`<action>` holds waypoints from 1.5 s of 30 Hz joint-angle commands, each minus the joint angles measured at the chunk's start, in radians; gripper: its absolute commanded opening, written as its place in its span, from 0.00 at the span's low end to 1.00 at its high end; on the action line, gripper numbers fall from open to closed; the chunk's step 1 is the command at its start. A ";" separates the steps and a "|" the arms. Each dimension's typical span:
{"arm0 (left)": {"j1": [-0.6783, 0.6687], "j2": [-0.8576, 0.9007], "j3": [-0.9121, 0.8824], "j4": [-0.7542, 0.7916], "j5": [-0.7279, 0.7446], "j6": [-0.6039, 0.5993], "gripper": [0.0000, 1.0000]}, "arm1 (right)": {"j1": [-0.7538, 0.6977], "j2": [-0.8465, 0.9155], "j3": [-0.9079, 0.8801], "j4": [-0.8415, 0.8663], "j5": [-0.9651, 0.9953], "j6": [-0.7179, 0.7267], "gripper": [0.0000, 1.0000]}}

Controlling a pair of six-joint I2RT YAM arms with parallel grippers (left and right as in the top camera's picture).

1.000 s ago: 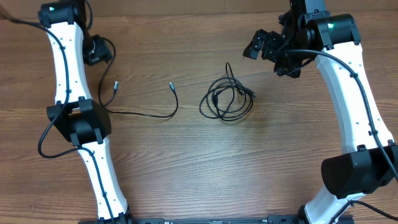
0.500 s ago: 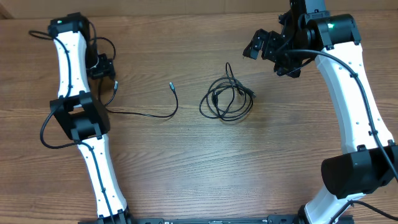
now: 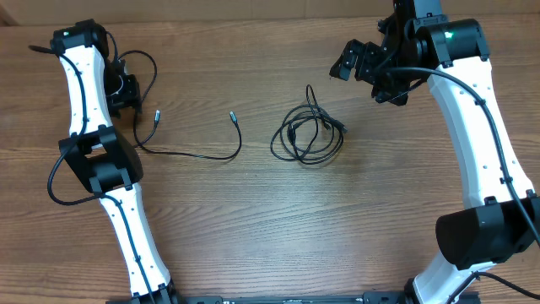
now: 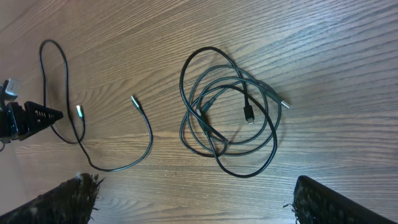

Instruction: Untangle cables

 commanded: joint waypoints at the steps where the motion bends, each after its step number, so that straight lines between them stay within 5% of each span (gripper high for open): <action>1: -0.007 0.002 -0.005 0.002 0.012 0.018 0.54 | -0.002 -0.006 -0.003 0.003 0.005 -0.005 1.00; 23: -0.029 0.062 -0.048 0.101 0.016 0.019 0.57 | -0.002 -0.006 -0.003 0.003 0.005 -0.005 1.00; 26: -0.036 0.062 -0.092 0.087 -0.019 0.016 0.46 | -0.002 -0.006 -0.003 0.003 0.005 -0.004 1.00; 37: -0.031 0.062 -0.307 0.254 -0.068 -0.019 0.47 | -0.002 -0.006 -0.003 0.003 0.005 -0.005 1.00; 41: -0.031 0.062 -0.385 0.278 -0.069 -0.019 0.31 | -0.002 -0.006 -0.003 0.003 0.005 -0.004 1.00; 43: -0.031 0.062 -0.405 0.278 -0.071 -0.019 0.09 | -0.002 -0.006 -0.003 0.003 0.005 -0.004 1.00; 45: -0.030 0.062 -0.407 0.272 -0.074 -0.019 0.04 | -0.002 -0.006 -0.003 0.003 0.005 -0.005 1.00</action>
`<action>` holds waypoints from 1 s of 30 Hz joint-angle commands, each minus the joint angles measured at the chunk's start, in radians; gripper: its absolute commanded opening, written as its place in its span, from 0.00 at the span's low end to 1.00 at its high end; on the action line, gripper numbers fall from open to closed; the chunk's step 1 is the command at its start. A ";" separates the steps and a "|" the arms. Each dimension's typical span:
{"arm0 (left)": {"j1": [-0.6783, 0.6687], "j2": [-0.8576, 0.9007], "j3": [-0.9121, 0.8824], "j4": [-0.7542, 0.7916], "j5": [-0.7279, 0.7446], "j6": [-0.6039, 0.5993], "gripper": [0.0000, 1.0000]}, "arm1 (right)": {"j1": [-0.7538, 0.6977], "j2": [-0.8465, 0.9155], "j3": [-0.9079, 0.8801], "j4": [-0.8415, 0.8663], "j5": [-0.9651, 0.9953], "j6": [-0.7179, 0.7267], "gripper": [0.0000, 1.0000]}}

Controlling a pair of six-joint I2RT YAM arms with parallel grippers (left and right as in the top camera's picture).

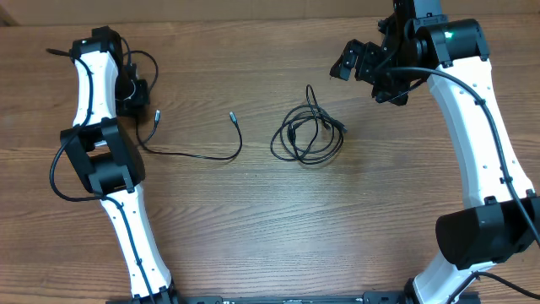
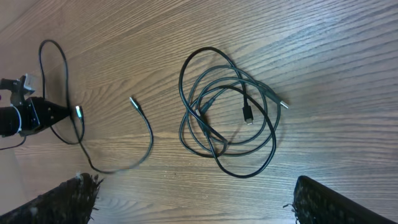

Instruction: Untangle cables

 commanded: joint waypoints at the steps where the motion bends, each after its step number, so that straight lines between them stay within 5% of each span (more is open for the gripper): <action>1: 0.005 0.142 -0.091 -0.006 -0.027 -0.006 0.04 | -0.002 -0.006 -0.003 0.003 0.002 -0.005 1.00; 9: 0.005 0.131 -0.057 -0.057 -0.026 -0.036 0.04 | -0.002 -0.006 -0.003 0.003 0.002 -0.005 1.00; 16: 0.006 0.067 0.179 -0.126 0.051 -0.108 0.04 | -0.002 -0.006 -0.003 0.003 0.002 -0.004 1.00; 30: 0.007 -0.126 0.682 -0.125 0.673 -0.129 0.04 | -0.002 -0.006 -0.003 0.003 0.002 -0.005 1.00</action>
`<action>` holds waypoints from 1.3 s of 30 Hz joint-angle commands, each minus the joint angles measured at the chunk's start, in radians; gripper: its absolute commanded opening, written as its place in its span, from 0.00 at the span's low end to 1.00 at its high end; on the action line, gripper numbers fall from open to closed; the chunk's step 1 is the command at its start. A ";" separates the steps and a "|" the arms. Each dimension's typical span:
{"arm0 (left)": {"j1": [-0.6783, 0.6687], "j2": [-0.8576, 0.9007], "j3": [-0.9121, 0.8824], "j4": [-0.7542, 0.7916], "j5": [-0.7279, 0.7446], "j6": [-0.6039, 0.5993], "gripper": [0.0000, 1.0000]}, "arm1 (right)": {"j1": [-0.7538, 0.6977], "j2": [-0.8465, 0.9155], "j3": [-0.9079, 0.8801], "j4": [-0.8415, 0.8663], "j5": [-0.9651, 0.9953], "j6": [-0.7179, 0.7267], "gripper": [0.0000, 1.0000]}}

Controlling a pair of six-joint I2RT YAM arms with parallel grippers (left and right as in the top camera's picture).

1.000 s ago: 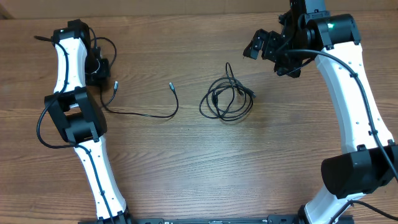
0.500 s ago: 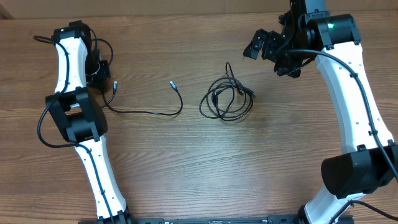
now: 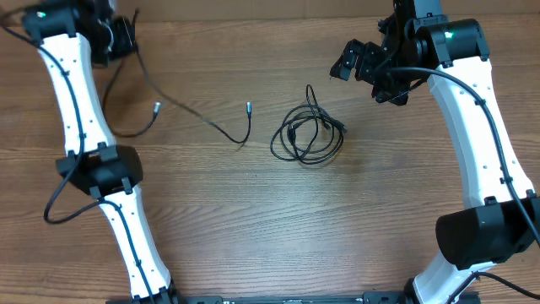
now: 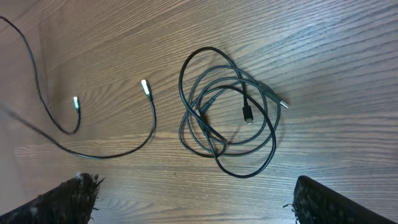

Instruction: Untangle cables

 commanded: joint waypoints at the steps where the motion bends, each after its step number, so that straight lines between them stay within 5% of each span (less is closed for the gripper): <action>1: 0.003 -0.092 0.089 0.024 0.273 -0.053 0.04 | -0.002 -0.006 -0.003 0.003 0.002 -0.005 1.00; 9: 0.021 -0.116 0.143 0.359 0.848 -0.317 0.05 | -0.002 -0.006 -0.003 0.003 0.002 -0.005 1.00; 13: 0.019 -0.116 0.143 0.512 0.918 -0.480 0.04 | -0.002 -0.006 -0.003 0.003 0.002 -0.005 1.00; 18: 0.011 -0.115 0.141 0.534 0.914 -0.430 0.04 | -0.002 -0.006 -0.003 0.003 0.002 -0.005 1.00; 21: 0.000 -0.115 0.139 0.378 0.797 -0.285 0.04 | -0.002 -0.006 -0.003 0.003 0.002 -0.005 1.00; 24: -0.018 -0.115 0.139 0.141 0.455 -0.218 0.05 | -0.002 -0.006 -0.003 0.003 0.002 -0.005 1.00; 27: -0.049 -0.112 0.135 -0.045 -0.025 -0.196 0.21 | -0.002 -0.006 -0.003 0.003 0.002 -0.005 1.00; 30: -0.087 -0.109 0.109 -0.129 -0.307 -0.177 0.39 | -0.002 -0.006 -0.003 0.003 0.002 -0.005 1.00; 37: -0.162 -0.109 -0.080 -0.128 -0.345 -0.147 0.97 | -0.002 -0.006 -0.003 0.003 0.002 -0.005 1.00; 39: -0.166 -0.109 -0.154 -0.082 -0.360 -0.170 1.00 | -0.002 -0.006 -0.003 0.003 0.002 -0.005 1.00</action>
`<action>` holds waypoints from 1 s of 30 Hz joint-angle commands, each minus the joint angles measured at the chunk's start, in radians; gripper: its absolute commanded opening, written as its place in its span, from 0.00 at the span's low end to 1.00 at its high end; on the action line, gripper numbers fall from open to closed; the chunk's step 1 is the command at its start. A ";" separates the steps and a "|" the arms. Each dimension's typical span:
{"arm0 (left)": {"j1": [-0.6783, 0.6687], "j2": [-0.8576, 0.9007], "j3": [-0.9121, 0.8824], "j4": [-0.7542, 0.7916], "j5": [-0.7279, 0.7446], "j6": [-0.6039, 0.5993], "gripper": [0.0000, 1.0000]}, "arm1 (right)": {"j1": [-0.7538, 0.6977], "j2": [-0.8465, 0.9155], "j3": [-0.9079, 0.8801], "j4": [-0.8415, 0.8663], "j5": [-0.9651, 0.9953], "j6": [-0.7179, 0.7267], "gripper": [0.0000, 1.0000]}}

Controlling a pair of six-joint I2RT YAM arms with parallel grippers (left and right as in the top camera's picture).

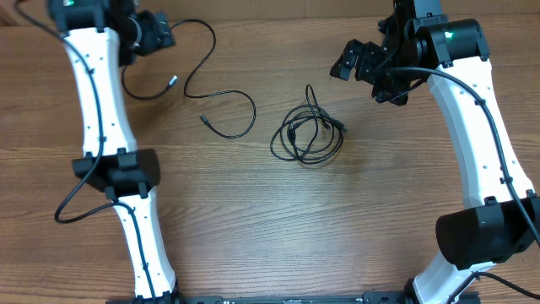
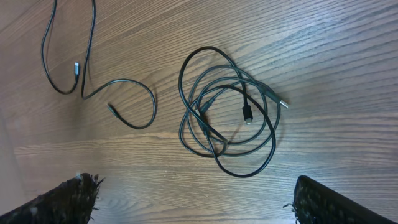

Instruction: Untangle cables

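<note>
A bundle of dark cable lies coiled and crossed over itself (image 1: pixel 273 145) at the table's middle, and it fills the centre of the right wrist view (image 2: pixel 182 93). A separate thin black cable (image 2: pixel 152 102) snakes to its left, one plug (image 1: pixel 202 120) resting on the wood. My left gripper (image 1: pixel 164 35) is at the far left, shut on that thin cable. My right gripper (image 1: pixel 359 63) hangs open above and right of the coil, its fingers (image 2: pixel 81 199) holding nothing.
The table's far edge runs just behind both grippers. The left arm's white links (image 1: pixel 101 93) stand along the left side, and its own black lead loops near its base (image 1: pixel 67 207). The right arm (image 1: pixel 481 127) lines the right side.
My left gripper has moved right along the far edge with the thin cable. The cable's free end, which lay close to the coil, now rests further left and curled. The right arm and coil are unchanged.
My left gripper was down at the thin cable's looped end on the left of the table at the two oldest moments. It then stood at the far left corner with the cable strung behind it. Now it is further right, the cable bunched beneath it.
</note>
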 commanded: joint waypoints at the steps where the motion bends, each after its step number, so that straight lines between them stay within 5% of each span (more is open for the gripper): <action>1: -0.010 -0.010 -0.124 0.065 -0.106 -0.029 1.00 | -0.003 -0.006 -0.003 0.003 0.002 -0.004 1.00; 5: 0.014 -0.010 -0.288 0.191 -0.049 -0.125 0.99 | -0.003 -0.006 -0.003 0.003 0.002 -0.004 1.00; 10: 0.008 -0.010 -0.459 0.323 0.072 -0.047 1.00 | -0.003 -0.006 -0.003 0.003 0.002 -0.004 1.00; 16: -0.018 -0.010 -0.592 0.418 0.074 -0.037 0.84 | -0.003 -0.006 -0.003 0.003 0.002 -0.004 1.00; 28: -0.028 -0.009 -0.780 0.588 0.000 -0.038 0.83 | -0.003 -0.006 -0.003 0.003 0.002 -0.005 1.00; 30: -0.021 -0.009 -0.791 0.600 0.001 -0.038 0.76 | -0.003 -0.006 -0.003 0.003 0.002 -0.005 1.00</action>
